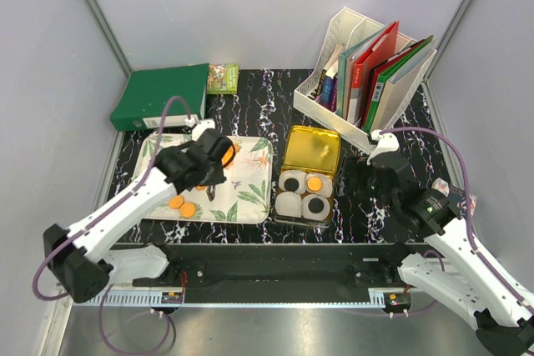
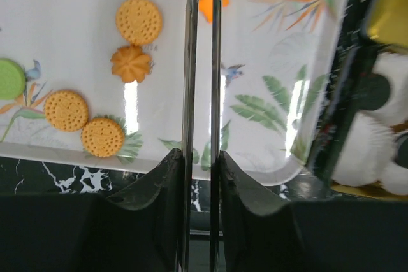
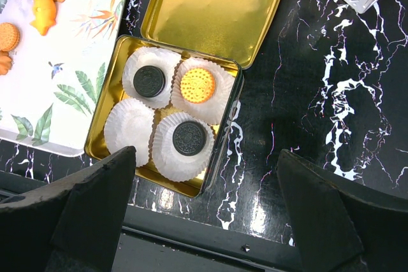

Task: Pack the cookies

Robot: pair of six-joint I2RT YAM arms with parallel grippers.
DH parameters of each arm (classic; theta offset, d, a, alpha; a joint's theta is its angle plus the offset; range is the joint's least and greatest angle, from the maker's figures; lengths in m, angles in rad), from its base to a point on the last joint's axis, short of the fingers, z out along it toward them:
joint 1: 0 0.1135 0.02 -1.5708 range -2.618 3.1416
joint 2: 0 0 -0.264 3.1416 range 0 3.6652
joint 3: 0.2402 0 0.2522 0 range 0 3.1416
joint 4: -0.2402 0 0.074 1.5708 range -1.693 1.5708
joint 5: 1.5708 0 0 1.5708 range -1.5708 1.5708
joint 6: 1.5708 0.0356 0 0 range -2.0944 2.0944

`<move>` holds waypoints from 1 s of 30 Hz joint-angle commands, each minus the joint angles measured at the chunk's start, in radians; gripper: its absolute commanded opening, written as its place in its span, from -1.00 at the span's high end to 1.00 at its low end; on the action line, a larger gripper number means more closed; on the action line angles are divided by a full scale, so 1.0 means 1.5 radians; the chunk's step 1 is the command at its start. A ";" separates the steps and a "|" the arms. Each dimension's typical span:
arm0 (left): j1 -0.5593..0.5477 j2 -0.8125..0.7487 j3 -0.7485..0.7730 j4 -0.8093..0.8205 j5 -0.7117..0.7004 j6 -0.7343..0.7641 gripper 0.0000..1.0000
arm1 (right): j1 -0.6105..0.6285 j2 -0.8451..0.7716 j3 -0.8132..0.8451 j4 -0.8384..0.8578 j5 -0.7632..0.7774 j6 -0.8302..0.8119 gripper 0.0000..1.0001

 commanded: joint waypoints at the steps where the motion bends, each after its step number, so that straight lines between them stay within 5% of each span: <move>1: 0.002 -0.057 0.071 -0.009 0.024 0.027 0.59 | -0.002 0.001 0.001 0.029 0.005 -0.005 -0.99; 8: -0.061 -0.068 0.055 -0.019 0.030 0.011 0.65 | -0.002 -0.005 0.000 0.030 0.006 -0.004 -1.00; 14: -0.065 -0.052 0.011 -0.016 0.026 -0.006 0.15 | -0.002 -0.006 0.000 0.029 0.007 -0.004 -0.99; 30: -0.066 0.013 -0.063 0.018 0.002 -0.041 0.07 | -0.002 -0.007 0.000 0.030 0.008 -0.005 -1.00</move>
